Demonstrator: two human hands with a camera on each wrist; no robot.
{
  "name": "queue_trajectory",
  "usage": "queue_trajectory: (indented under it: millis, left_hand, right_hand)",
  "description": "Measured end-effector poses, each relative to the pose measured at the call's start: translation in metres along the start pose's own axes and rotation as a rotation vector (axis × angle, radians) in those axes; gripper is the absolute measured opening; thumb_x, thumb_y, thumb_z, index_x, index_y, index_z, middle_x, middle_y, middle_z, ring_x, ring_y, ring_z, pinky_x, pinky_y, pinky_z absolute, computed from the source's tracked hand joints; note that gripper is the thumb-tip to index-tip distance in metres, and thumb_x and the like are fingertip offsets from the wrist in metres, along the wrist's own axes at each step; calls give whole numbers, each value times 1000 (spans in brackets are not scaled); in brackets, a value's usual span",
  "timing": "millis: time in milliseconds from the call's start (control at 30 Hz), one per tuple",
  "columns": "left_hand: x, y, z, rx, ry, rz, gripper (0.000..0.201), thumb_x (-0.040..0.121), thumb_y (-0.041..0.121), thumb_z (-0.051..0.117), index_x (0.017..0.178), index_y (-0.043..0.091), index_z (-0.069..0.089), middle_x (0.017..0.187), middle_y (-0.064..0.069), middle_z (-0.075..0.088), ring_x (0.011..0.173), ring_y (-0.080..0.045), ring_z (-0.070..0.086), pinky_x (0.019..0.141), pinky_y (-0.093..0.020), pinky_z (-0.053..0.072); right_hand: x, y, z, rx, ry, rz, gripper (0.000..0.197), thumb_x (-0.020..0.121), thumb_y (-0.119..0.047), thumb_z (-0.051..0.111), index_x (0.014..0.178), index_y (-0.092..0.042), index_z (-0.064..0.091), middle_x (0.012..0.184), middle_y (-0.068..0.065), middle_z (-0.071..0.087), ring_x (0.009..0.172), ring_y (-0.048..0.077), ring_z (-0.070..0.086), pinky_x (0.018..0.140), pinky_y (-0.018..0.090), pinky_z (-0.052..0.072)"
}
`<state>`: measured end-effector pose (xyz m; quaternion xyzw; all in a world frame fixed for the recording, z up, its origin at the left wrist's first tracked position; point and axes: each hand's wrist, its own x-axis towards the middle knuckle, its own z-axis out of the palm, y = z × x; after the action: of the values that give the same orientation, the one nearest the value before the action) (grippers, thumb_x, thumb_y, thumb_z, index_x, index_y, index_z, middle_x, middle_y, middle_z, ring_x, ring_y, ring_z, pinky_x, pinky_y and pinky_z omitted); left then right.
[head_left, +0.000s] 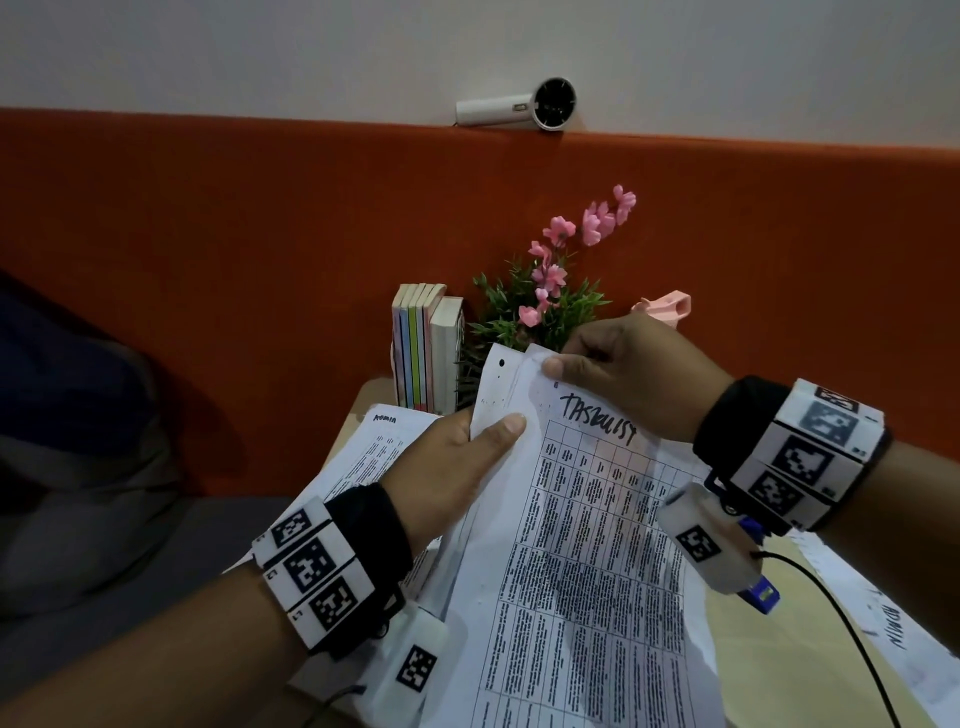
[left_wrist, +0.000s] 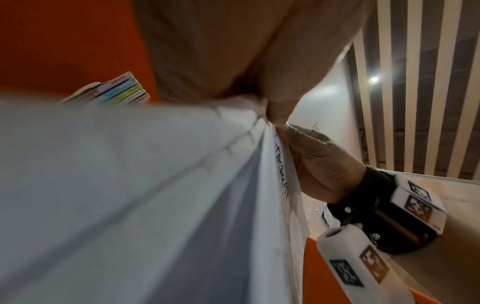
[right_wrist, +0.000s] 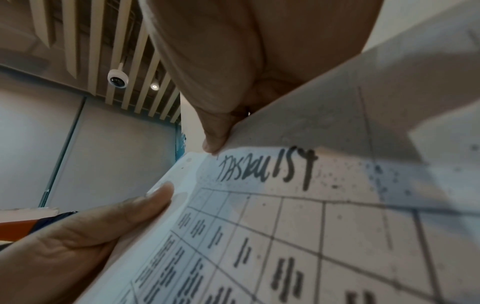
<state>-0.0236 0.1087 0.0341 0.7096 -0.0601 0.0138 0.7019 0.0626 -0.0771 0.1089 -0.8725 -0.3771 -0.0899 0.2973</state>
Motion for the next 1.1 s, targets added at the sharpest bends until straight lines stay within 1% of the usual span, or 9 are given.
queue_trajectory:
  millis: [267,433,567,733,800,867,933,1033,1100]
  left_hand:
    - [1,-1,2,-24,-27,-29,41,93,39,57,124,14,65,116,-5,74,109,-25,70,104,-48,49]
    - [0,1,10,102,-54,11,25,98,30,57,117,18,68,110,3,75,104,-14,70,96,-33,53]
    - [1,0,10,72,-19,-3,28,100,24,55,123,12,66,114,-4,74,106,-21,70,101,-42,52]
    - [1,-1,12,52,-36,-22,28,102,23,52,125,13,66,117,-3,73,111,-21,69,105,-43,48]
    - [0,0,16,38,4,-11,26,101,25,54,123,17,64,114,-1,74,105,-16,70,97,-33,53]
    - [3,1,16,141,152,67,21,99,32,56,119,26,58,111,4,71,100,-10,68,87,-25,55]
    - [4,1,16,253,270,147,19,100,36,53,117,28,51,107,6,65,96,-12,65,82,-30,54]
    - [0,1,26,409,227,146,20,104,34,42,111,16,46,84,-4,53,69,-16,49,64,-32,41]
    - [-2,-1,31,414,213,107,23,105,32,39,111,11,42,90,-17,53,72,-22,49,66,-35,41]
  right_hand:
    - [-4,1,5,-27,25,-62,30,89,-45,60,82,-16,65,71,-2,58,57,2,49,50,14,41]
    - [-2,-8,9,-55,71,-128,28,91,-42,61,78,-16,64,72,-4,57,68,9,52,58,18,44]
    - [0,-9,7,-32,60,-115,25,90,-40,64,77,-19,63,70,-6,57,61,3,49,55,14,42]
    - [2,-8,6,-75,46,-127,27,88,-44,64,106,-25,62,91,-13,54,79,4,52,68,19,44]
    - [3,-11,3,-169,-53,-131,15,95,-40,57,91,-26,59,83,-12,54,71,3,51,60,17,38]
    - [4,-13,0,-235,-121,-123,22,100,-37,51,79,-28,49,71,-8,52,61,6,47,54,18,32]
    - [6,-15,-1,-268,-136,-107,28,102,-35,47,75,-30,41,71,-6,50,61,9,45,55,23,32]
    - [8,-16,4,-296,-133,-99,29,103,-35,43,76,-31,35,73,-3,50,63,14,46,57,30,36]
    - [8,-17,6,-321,-147,-106,24,103,-37,41,81,-28,37,76,-2,50,65,16,46,58,32,37]
